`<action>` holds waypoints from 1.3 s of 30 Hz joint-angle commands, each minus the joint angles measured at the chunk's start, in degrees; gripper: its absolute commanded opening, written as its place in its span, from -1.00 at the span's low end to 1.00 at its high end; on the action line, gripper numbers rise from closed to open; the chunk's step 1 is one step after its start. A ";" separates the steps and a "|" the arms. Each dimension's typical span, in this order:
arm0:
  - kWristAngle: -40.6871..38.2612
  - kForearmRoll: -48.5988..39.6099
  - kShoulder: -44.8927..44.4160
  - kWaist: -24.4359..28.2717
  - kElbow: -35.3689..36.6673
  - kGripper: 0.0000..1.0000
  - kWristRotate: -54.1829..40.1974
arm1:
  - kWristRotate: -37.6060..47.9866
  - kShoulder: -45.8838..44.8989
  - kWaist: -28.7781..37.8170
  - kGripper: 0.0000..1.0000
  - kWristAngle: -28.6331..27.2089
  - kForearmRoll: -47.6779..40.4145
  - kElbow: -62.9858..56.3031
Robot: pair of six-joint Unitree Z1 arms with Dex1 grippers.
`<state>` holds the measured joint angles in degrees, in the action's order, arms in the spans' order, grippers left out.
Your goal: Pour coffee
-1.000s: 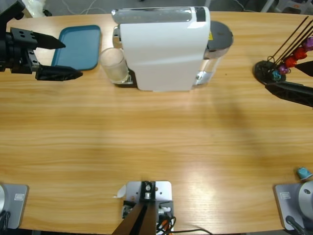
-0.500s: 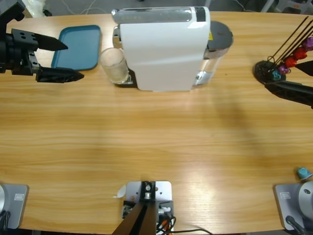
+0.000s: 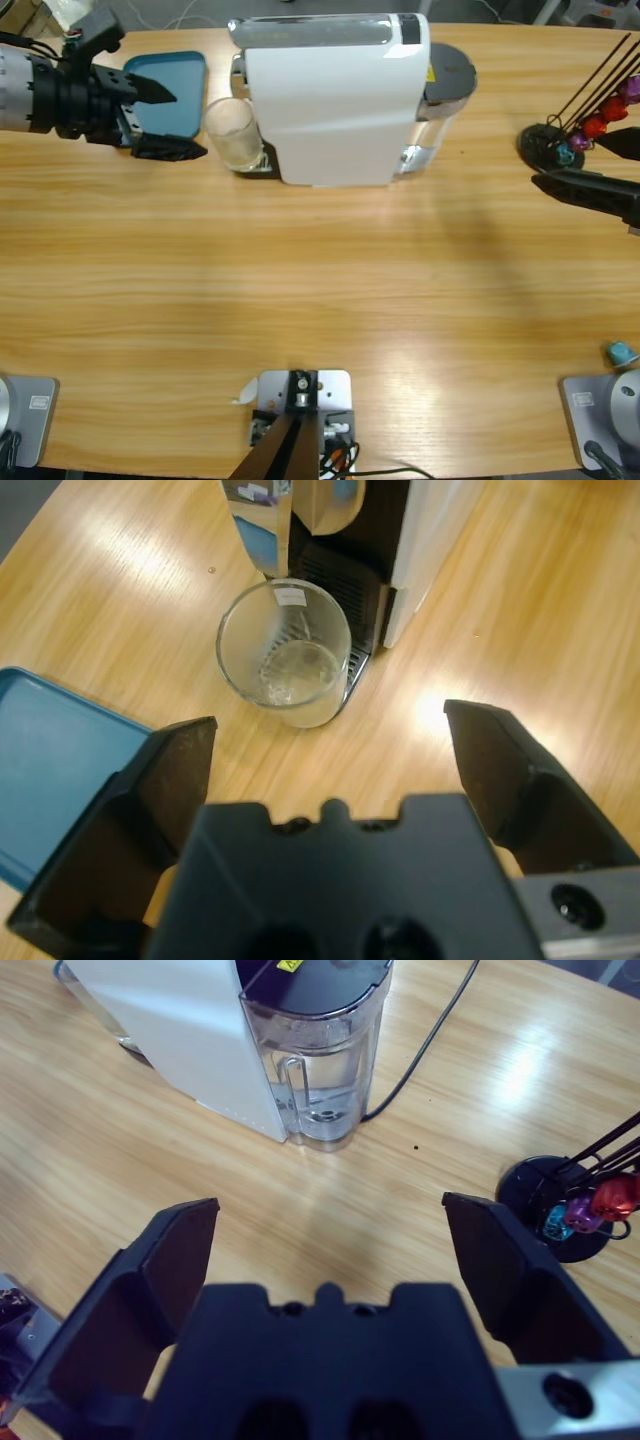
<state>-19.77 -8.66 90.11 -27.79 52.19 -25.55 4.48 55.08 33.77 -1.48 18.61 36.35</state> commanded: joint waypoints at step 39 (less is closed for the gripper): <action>-0.88 9.28 18.84 -0.80 5.12 0.04 -0.29 | 0.27 5.56 1.63 1.00 -0.54 -2.00 -2.25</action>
<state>-19.94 -0.22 105.58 -27.91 57.24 -25.68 4.48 58.89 34.61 -1.49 17.40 36.19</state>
